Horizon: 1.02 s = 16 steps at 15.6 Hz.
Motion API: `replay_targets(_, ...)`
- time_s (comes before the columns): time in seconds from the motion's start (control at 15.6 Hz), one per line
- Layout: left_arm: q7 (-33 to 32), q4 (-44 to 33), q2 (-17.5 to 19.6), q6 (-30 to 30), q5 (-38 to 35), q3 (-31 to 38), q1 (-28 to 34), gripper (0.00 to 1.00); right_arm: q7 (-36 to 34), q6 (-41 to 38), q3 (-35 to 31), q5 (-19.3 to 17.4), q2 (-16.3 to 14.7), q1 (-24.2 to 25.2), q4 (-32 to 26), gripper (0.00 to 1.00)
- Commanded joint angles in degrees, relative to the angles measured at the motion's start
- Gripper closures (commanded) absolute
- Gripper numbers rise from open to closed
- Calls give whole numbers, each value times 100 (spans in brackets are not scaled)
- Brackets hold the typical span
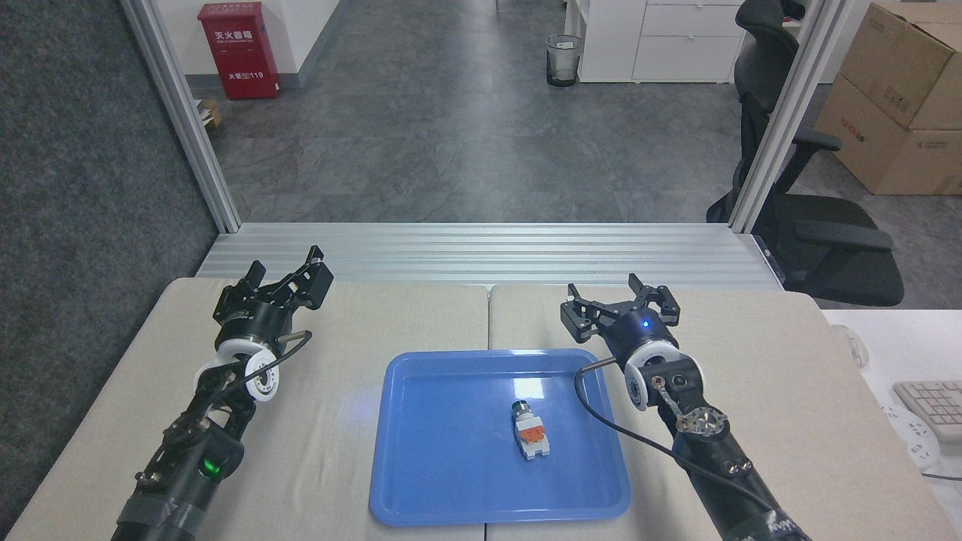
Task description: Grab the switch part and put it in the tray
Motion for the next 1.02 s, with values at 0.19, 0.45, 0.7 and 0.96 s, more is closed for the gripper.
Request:
replay_targets(0.19, -1, 0, 0, 2, 0, 0, 0, 0, -28, -769, -220, -27, -49, -348, 1055, 2)
replay_targets(0.45, -1, -8, 0, 2, 0, 0, 0, 0, -36, -622, -1002, -27, 91, -435, 1389, 2)
replay_targets(0.7, -1, 0, 0, 2, 0, 0, 0, 0, -28, -410, -968, -36, 180, -559, 1354, 2)
replay_targets(0.96, -1, 0, 0, 2, 0, 0, 0, 0, -28, -401, -968, -27, 224, -568, 1310, 2)
